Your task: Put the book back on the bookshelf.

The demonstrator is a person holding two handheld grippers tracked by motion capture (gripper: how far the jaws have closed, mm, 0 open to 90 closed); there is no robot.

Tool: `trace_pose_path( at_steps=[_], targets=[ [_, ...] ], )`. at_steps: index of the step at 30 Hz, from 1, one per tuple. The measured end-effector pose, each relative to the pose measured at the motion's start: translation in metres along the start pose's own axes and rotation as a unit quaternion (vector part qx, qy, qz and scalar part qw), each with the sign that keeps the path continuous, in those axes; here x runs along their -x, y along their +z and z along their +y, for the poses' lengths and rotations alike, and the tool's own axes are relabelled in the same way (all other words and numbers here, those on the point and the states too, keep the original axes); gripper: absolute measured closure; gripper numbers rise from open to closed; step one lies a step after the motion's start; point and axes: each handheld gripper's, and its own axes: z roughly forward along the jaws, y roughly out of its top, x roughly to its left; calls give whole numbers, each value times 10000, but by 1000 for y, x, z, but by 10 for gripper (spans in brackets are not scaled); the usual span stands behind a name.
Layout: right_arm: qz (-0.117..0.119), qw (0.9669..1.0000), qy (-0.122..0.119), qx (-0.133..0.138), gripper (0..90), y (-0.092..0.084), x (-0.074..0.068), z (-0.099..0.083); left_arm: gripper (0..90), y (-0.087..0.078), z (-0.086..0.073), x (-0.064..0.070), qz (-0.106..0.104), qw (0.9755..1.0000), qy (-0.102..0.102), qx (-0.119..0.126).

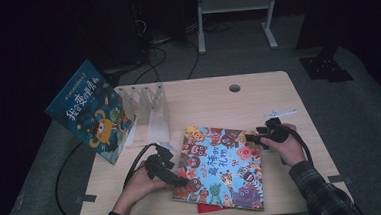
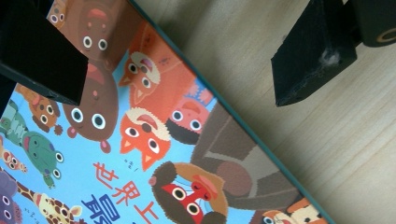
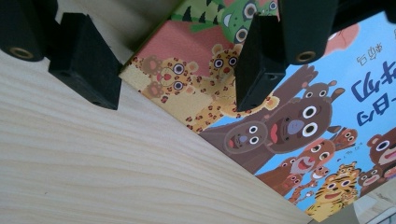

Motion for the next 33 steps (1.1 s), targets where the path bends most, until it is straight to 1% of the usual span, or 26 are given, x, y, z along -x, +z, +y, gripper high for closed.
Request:
trace_pose_path(
  at_steps=[5, 8, 11, 16, 27, 28, 29, 30, 31, 32, 33],
  targets=[
    [31, 10000, -31, -16, 312, 2, -4, 1, 26, -1, -1, -1, 22, 10000, -39, -4],
    [50, 9999, -96, -28, 312, 4, -9, 2, 25, -1, -3, -3, 39, 10000, -50, -7],
    [88, 9999, -130, -33, 311, 7, -12, 3, 23, -3, -5, -5, 71, 9999, -102, 4],
    [135, 9997, -195, -49, 311, 11, -18, 5, 23, -7, -8, -9, 68, 9998, -181, 34],
    [205, 9990, -397, -100, 313, 16, -34, 7, 22, -7, -10, -9, 102, 9998, -195, 2],
    [184, 9988, -436, -84, 344, 16, -34, 7, 22, -7, -10, -9, 114, 9997, -204, 8],
    [111, 9986, -512, -50, 366, 14, -35, 8, 22, -7, -10, -10, 121, 9997, -214, 6],
    [59, 9983, -578, -30, 371, 12, -35, 8, 22, -7, -10, -10, 112, 9997, -213, 6],
    [43, 9983, -580, -36, 378, 10, -36, 8, 22, -7, -11, -10, 107, 9997, -206, 2],
    [17, 9980, -637, 4, 410, 8, -36, 8, 22, -7, -11, -10, 101, 9997, -206, 0],
    [48, 9980, -625, 34, 453, 4, -36, 8, 22, -7, -11, -10, 103, 9997, -205, 0]
  ],
)
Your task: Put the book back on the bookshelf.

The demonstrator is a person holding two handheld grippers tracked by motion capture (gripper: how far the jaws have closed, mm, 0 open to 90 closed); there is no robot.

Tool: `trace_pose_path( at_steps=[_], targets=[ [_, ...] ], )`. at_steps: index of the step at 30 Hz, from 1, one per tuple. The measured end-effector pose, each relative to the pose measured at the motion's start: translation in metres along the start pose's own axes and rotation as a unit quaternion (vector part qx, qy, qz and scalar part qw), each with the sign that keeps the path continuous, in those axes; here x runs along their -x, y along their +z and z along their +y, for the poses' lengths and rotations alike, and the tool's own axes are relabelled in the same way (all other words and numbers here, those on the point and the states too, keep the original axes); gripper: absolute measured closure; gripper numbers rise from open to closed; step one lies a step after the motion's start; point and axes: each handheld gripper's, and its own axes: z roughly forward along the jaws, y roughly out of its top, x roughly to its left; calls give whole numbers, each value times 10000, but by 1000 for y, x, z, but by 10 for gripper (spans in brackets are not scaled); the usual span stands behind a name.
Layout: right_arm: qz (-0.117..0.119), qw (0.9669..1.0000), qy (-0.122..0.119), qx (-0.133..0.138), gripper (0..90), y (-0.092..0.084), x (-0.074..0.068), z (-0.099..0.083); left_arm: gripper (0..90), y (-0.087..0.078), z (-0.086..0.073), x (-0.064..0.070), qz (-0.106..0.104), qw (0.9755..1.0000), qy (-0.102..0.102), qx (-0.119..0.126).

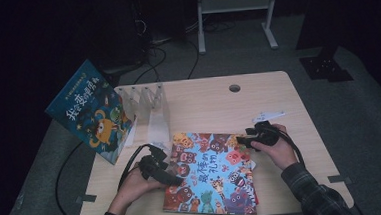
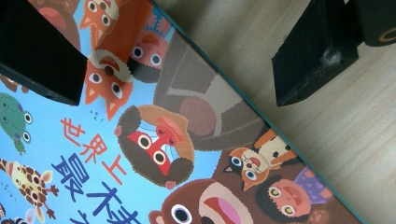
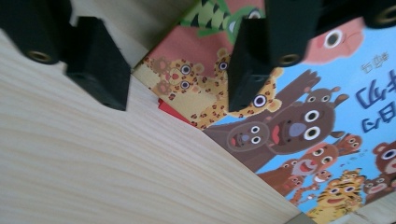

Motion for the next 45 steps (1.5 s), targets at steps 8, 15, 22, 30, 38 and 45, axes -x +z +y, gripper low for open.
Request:
trace_pose_path(
  at_steps=[8, 15, 22, 30, 38, 45],
  targets=[
    [255, 9994, -219, 16, 728, -27, -3, -11, 22, -1, 0, -1, -24, 10000, -7, 24],
    [582, 9971, -421, -248, 854, -41, -13, -29, 22, 0, 0, -1, -38, 10000, -28, 41],
    [819, 9946, -498, -409, 887, -48, -21, -40, 22, 2, 1, -1, -68, 10000, -1, 12],
    [881, 9924, -624, -586, 893, -45, -24, -44, 22, 3, 1, -2, -75, 10000, -34, 15],
    [896, 9918, -683, -602, 894, -45, -24, -44, 22, -1, -1, -9, -63, 9999, -134, 56],
    [1059, 9886, -837, -665, 894, -39, -35, -43, 22, -2, -3, -15, -19, 9998, -176, 32]
  ],
)
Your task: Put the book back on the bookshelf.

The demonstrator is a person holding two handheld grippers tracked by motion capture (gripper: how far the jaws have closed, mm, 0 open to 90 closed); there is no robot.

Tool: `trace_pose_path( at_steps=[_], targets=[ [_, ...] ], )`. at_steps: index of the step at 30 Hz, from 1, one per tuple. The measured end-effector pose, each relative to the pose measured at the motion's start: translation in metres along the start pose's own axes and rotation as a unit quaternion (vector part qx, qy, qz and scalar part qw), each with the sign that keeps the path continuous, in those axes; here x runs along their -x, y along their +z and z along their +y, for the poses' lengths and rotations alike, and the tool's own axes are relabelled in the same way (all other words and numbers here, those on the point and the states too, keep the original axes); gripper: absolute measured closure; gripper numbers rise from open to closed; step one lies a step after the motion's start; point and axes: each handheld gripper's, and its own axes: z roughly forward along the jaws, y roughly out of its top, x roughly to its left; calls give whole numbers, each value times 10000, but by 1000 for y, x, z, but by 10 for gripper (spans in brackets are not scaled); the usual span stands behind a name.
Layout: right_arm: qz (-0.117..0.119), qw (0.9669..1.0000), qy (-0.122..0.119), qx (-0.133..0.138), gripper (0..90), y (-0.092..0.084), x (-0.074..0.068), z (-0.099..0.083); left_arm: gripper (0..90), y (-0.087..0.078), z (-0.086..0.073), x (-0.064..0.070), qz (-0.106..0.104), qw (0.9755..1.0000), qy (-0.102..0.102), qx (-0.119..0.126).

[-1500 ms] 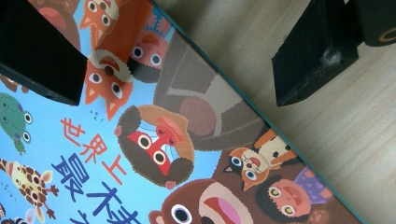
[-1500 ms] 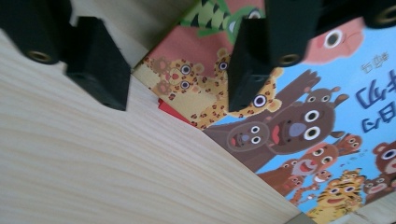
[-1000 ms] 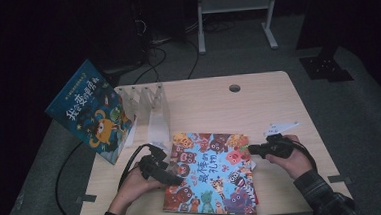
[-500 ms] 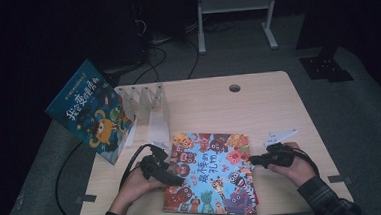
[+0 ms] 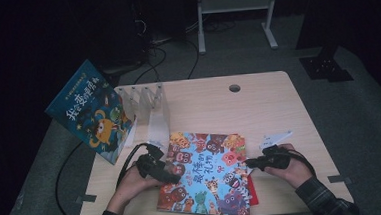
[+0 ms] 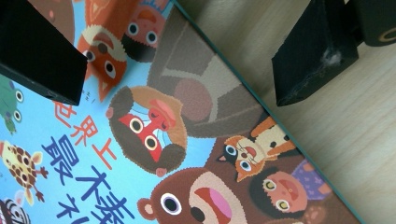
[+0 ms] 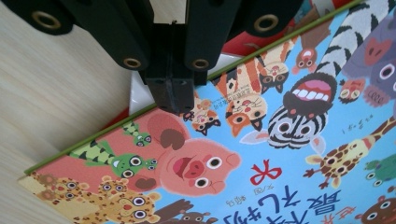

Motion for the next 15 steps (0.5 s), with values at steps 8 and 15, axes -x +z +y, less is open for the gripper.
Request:
trace_pose_path(
  at_steps=[8, 15],
  targets=[
    [117, 9999, -59, -32, 893, 3, -5, 2, 21, -1, 0, -7, -30, 10000, -33, -8],
    [120, 9999, -84, -27, 893, 3, -5, 2, 22, 5, 5, -12, -240, 9996, -94, 71]
  ],
)
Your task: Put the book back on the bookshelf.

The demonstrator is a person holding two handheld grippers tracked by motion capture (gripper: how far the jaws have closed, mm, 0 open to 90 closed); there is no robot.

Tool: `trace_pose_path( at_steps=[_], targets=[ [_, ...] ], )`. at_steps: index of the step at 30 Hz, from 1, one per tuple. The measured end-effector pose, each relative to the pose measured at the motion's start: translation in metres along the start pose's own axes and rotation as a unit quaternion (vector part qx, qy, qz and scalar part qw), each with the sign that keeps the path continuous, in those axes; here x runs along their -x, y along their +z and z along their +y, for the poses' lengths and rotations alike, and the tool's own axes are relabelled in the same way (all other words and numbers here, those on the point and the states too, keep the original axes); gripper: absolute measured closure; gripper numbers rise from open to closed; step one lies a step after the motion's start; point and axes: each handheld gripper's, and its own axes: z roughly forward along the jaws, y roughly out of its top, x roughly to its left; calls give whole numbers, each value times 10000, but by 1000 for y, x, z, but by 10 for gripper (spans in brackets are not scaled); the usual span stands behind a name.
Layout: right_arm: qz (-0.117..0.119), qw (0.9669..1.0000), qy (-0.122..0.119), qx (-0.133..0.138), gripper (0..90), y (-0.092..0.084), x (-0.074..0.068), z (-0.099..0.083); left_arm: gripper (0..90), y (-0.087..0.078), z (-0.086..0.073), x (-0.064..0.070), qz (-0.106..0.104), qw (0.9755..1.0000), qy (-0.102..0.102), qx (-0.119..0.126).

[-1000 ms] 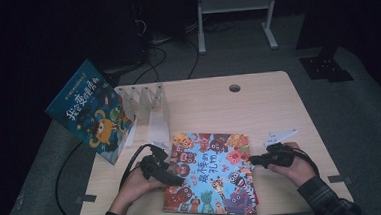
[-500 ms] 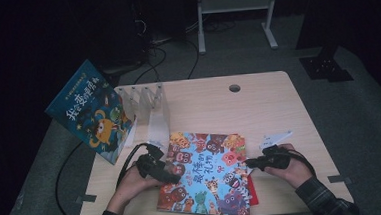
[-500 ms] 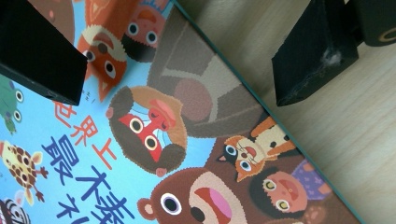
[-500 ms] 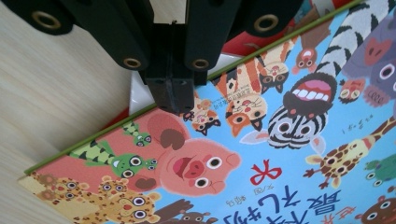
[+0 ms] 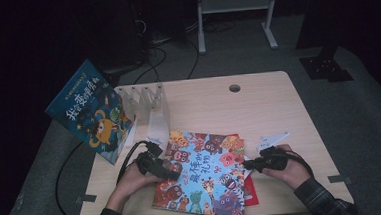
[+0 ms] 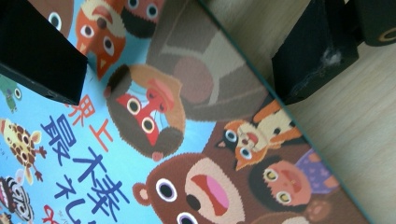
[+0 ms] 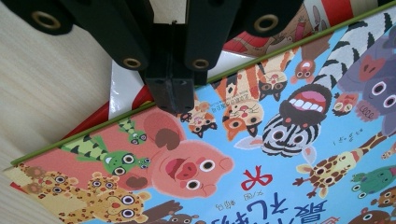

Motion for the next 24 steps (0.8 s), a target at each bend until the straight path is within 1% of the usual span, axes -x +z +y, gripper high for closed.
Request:
trace_pose_path(
  at_steps=[4, 7, 9, 10, 11, 14, 15, 16, 18, 20, 22, 24],
  targets=[
    [1, 10000, -17, -3, 893, 0, 0, 0, 21, 4, 3, 2, -52, 10000, 50, -14],
    [7, 10000, -36, -6, 893, 0, 0, 0, 6, 5, 5, 3, -26, 10000, 70, -34],
    [26, 10000, -41, -6, 893, 0, 1, 0, 2, 6, 5, 3, -29, 10000, 82, -2],
    [36, 10000, -44, -7, 893, 0, 1, 0, 0, 7, 5, 3, -8, 9999, 114, -8],
    [50, 10000, -41, -8, 893, 0, 1, 0, 0, 7, 6, 4, 3, 10000, 77, -9],
    [51, 10000, -59, -12, 893, 0, 1, 0, 0, 7, 7, 4, -1, 10000, 50, -56],
    [41, 10000, -72, -14, 894, 0, 1, 0, 0, 7, 8, 4, -9, 10000, -11, -69],
    [29, 10000, -94, -17, 894, 0, 1, 0, 0, 7, 9, 4, -20, 9999, -23, -104],
    [9, 9999, -127, -22, 894, 0, 0, 1, 0, 7, 10, 2, -124, 9998, -123, -93],
    [19, 9999, -117, -24, 894, 0, 1, 1, 0, 5, 10, 0, -242, 9995, -224, -5],
    [17, 9999, -114, -22, 894, 0, 0, 0, 0, 3, 10, -1, -292, 9993, -238, 15],
    [4, 9999, -121, -13, 894, 0, 0, 0, 0, 3, 10, 0, -295, 9993, -247, 31]
  ],
)
